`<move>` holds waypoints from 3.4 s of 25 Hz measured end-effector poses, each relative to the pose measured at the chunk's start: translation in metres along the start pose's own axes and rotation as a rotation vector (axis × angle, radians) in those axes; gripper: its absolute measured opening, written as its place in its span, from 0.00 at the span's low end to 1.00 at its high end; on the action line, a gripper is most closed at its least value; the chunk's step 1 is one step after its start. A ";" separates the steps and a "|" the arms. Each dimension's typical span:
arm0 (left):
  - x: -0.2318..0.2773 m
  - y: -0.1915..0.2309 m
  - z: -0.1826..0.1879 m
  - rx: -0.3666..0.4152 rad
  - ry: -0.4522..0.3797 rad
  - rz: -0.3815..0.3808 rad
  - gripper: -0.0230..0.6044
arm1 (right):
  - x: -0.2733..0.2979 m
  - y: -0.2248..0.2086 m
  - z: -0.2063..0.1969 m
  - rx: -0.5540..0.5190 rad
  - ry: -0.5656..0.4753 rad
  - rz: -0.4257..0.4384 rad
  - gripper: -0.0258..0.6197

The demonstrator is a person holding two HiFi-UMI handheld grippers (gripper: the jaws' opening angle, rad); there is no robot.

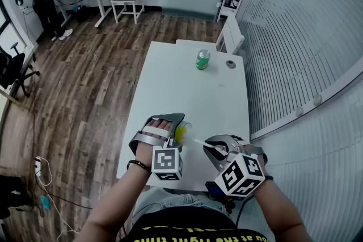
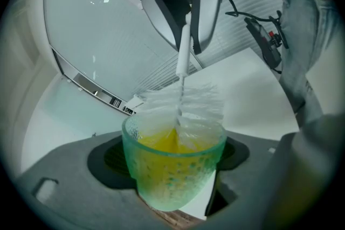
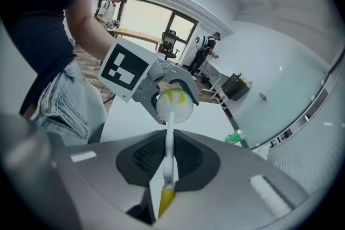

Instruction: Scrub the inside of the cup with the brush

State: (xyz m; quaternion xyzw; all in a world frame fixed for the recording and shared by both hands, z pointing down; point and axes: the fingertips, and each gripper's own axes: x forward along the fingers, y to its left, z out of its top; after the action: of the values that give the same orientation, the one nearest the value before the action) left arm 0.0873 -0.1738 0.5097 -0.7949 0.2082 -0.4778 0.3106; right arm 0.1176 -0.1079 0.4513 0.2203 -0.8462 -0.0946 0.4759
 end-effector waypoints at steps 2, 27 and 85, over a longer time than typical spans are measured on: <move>0.001 -0.001 -0.001 0.000 0.000 -0.002 0.69 | 0.002 -0.001 0.000 0.018 -0.007 0.000 0.11; 0.005 -0.016 0.000 0.026 0.002 -0.020 0.69 | 0.002 -0.002 -0.012 0.093 -0.016 0.005 0.11; -0.057 0.082 -0.035 -0.895 -0.436 0.052 0.69 | -0.052 -0.078 -0.045 0.626 -0.481 -0.298 0.11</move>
State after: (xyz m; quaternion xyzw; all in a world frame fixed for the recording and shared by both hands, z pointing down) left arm 0.0269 -0.2077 0.4290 -0.9263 0.3427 -0.1563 -0.0129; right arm 0.2009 -0.1506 0.4070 0.4457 -0.8800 0.0505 0.1562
